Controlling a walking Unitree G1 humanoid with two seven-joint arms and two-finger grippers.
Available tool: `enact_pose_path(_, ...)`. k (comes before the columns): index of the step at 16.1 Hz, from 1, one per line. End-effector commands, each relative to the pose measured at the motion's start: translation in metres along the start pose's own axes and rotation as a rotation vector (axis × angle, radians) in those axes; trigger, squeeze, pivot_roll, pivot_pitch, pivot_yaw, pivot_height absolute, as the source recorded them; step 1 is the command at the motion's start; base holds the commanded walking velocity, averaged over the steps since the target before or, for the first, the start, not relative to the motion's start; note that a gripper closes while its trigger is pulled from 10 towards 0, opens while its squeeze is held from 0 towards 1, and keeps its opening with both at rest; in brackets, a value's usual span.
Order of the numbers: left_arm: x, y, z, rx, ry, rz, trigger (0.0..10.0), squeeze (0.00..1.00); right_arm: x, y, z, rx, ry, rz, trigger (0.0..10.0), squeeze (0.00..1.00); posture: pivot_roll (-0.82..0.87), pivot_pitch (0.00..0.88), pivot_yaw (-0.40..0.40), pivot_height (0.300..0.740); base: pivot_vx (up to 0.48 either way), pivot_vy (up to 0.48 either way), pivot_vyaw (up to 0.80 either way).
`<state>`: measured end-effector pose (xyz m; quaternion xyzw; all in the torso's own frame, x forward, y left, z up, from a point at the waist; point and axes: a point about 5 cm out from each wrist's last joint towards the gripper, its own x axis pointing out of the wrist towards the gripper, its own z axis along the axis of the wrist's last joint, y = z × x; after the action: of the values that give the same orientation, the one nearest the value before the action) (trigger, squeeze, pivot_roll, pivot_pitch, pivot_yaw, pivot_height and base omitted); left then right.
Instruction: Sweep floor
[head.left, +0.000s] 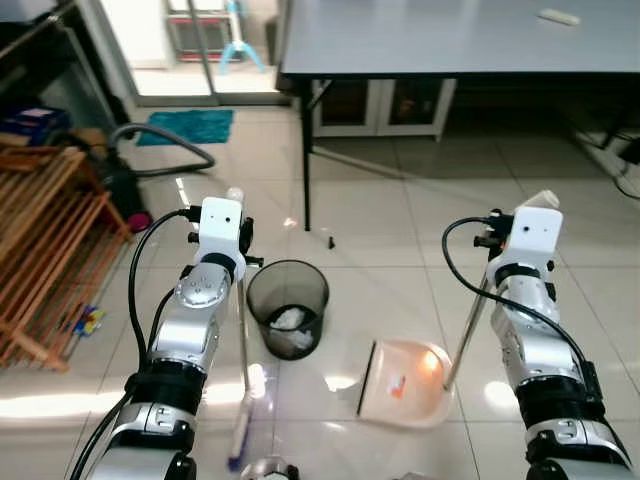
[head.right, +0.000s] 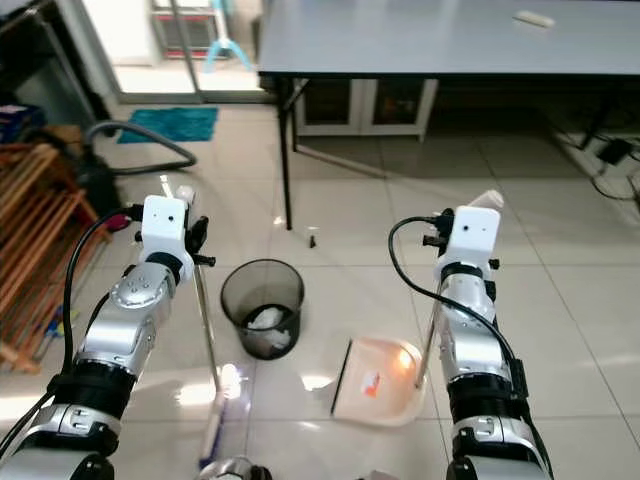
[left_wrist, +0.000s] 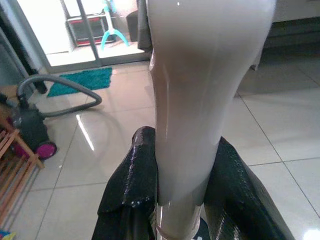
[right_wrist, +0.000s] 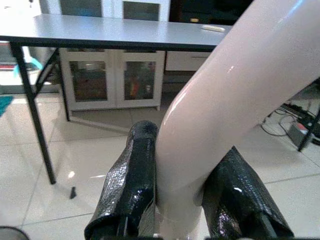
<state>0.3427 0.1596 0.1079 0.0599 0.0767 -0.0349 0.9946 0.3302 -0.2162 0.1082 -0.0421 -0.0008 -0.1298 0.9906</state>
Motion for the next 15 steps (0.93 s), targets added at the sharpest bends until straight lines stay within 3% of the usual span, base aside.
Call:
enact_pose_path(1, 0.0024, -0.0007, 0.0089, 0.016, -0.039, -0.002, 10.0, 0.0, 0.0017, 0.0038, 0.0136, 0.005, -0.059, 0.013, 10.0, 0.0, 0.02, 0.067, 0.054, 0.74, 0.0, -0.337, 0.58)
enact_pose_path(4, 0.004, -0.0003, 0.0114, 0.021, -0.045, 0.0, 10.0, 0.0, 0.0022, 0.0024, 0.0134, 0.005, -0.055, 0.011, 10.0, 0.0, 0.02, 0.067, 0.055, 0.74, 0.0, -0.34, 0.64)
enact_pose_path(6, 0.0044, -0.0005, 0.0117, 0.025, -0.044, -0.001, 10.0, 0.0, 0.002, -0.0015, 0.0125, 0.043, -0.049, -0.016, 10.0, 0.0, 0.02, 0.069, 0.055, 0.74, 0.0, -0.341, 0.0)
enact_pose_path(13, 0.0037, -0.001, 0.0116, 0.018, -0.048, -0.005, 10.0, 0.0, -0.0004, 0.0017, 0.0088, 0.035, -0.033, -0.005, 10.0, 0.0, 0.02, 0.074, 0.053, 0.74, 0.0, -0.35, 0.0)
enact_pose_path(14, 0.004, -0.0003, 0.0101, -0.042, -0.03, -0.004, 10.0, 0.0, -0.0013, 0.0023, 0.0081, 0.037, -0.03, -0.003, 10.0, 0.0, 0.02, 0.076, 0.053, 0.74, 0.0, 0.0, 0.0)
enact_pose_path(15, 0.0041, 0.0, 0.01, -0.047, -0.026, -0.005, 10.0, 0.0, -0.0017, 0.0028, 0.0078, 0.037, -0.028, -0.001, 10.0, 0.0, 0.02, 0.076, 0.053, 0.74, 0.0, 0.472, 0.0)
